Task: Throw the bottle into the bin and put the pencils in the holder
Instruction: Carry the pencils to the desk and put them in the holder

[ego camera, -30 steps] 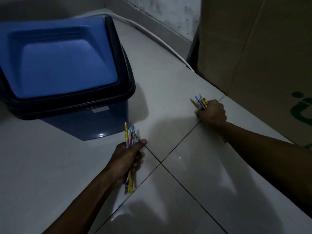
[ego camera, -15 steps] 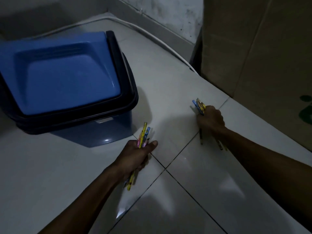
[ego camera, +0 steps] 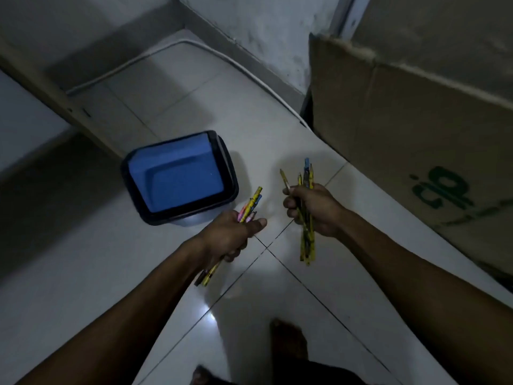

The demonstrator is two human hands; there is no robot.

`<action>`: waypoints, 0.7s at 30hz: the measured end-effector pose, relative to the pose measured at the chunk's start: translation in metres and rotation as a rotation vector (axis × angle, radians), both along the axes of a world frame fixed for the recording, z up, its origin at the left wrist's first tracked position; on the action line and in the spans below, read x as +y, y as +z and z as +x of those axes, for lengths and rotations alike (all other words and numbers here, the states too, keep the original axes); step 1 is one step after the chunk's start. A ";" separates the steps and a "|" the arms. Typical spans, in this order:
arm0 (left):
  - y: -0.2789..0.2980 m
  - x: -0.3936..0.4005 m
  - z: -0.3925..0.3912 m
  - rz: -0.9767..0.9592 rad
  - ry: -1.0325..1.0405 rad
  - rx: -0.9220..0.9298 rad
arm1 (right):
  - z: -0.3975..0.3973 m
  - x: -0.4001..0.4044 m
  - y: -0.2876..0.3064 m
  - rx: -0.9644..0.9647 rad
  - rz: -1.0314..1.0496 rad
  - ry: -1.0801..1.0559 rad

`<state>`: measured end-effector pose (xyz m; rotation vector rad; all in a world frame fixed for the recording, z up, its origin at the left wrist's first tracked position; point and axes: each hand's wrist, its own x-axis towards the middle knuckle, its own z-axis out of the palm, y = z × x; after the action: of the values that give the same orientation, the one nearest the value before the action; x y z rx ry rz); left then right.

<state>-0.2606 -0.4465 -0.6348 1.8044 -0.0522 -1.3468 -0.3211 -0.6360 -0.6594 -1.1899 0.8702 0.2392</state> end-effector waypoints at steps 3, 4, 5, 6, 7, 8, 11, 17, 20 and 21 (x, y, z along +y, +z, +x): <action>0.089 0.004 -0.002 -0.013 0.028 0.046 | -0.003 0.011 0.085 -0.037 0.108 -0.053; 0.115 0.004 -0.002 -0.024 0.047 0.048 | -0.003 0.014 0.110 -0.050 0.133 -0.062; 0.145 0.005 0.000 -0.031 0.067 0.046 | -0.003 0.017 0.141 -0.064 0.161 -0.062; 0.174 0.006 0.003 -0.041 0.091 0.045 | -0.002 0.020 0.171 -0.081 0.188 -0.051; 0.207 0.007 0.007 -0.044 0.118 0.043 | 0.000 0.022 0.202 -0.096 0.219 -0.036; 0.238 0.008 0.011 -0.055 0.148 0.039 | 0.004 0.025 0.232 -0.109 0.240 -0.012; 0.328 0.010 0.025 -0.091 0.226 0.034 | 0.016 0.034 0.319 -0.145 0.300 0.043; 0.484 0.020 0.054 -0.149 0.404 -0.054 | 0.057 0.056 0.472 -0.230 0.324 0.116; 0.529 0.027 0.068 -0.157 0.487 -0.084 | 0.081 0.068 0.523 -0.279 0.286 0.109; 0.546 0.033 0.073 -0.171 0.535 -0.089 | 0.089 0.075 0.543 -0.291 0.296 0.108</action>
<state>-0.1876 -0.4136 -0.0889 1.5834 0.2452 -0.8551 -0.2319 -0.5614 -0.1167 -0.9654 0.4969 0.2641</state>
